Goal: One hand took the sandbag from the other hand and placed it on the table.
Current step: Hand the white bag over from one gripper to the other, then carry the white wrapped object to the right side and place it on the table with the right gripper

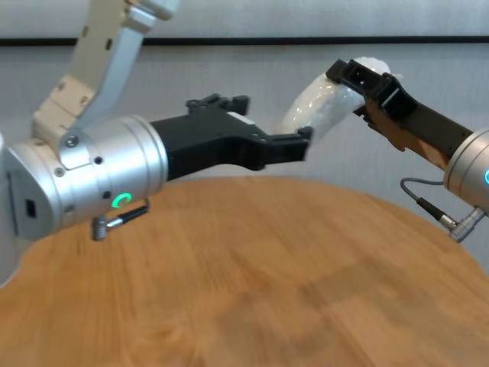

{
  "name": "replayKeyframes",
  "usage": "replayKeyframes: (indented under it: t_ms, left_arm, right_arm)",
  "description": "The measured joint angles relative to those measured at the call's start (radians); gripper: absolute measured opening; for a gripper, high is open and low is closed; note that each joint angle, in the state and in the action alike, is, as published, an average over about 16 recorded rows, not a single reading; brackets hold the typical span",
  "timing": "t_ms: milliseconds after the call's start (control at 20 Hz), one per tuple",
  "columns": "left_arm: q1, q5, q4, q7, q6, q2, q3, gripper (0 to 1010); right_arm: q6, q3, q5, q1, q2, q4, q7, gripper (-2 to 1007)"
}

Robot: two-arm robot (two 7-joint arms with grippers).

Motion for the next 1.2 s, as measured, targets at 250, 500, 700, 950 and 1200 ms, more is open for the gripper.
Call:
replayKeyframes:
  t_ms: [250,500,700,950,1200]
  left_arm:
    - [0.029,-0.016,-0.016,0.061,-0.003,-0.013,-0.038,1002]
    - [0.057,0.004,-0.032,0.148,0.000,-0.049,-0.071,1002]
    - [0.073,0.047,-0.042,0.218,0.018,-0.083,-0.085,1002]
    - [0.084,0.128,-0.057,0.295,0.063,-0.114,-0.083,1002]
    - [0.090,0.203,-0.067,0.346,0.115,-0.134,-0.076,1002]
  right_arm:
    - [0.001,0.006,-0.008,0.000,-0.003,0.001,-0.003,627]
    - [0.004,0.011,-0.013,0.000,-0.005,0.003,-0.003,627]
    - [0.008,0.013,-0.015,0.000,-0.006,0.005,-0.001,627]
    - [0.012,0.015,-0.017,0.001,-0.007,0.006,0.001,627]
    - [0.017,0.014,-0.019,0.001,-0.008,0.006,0.001,627]
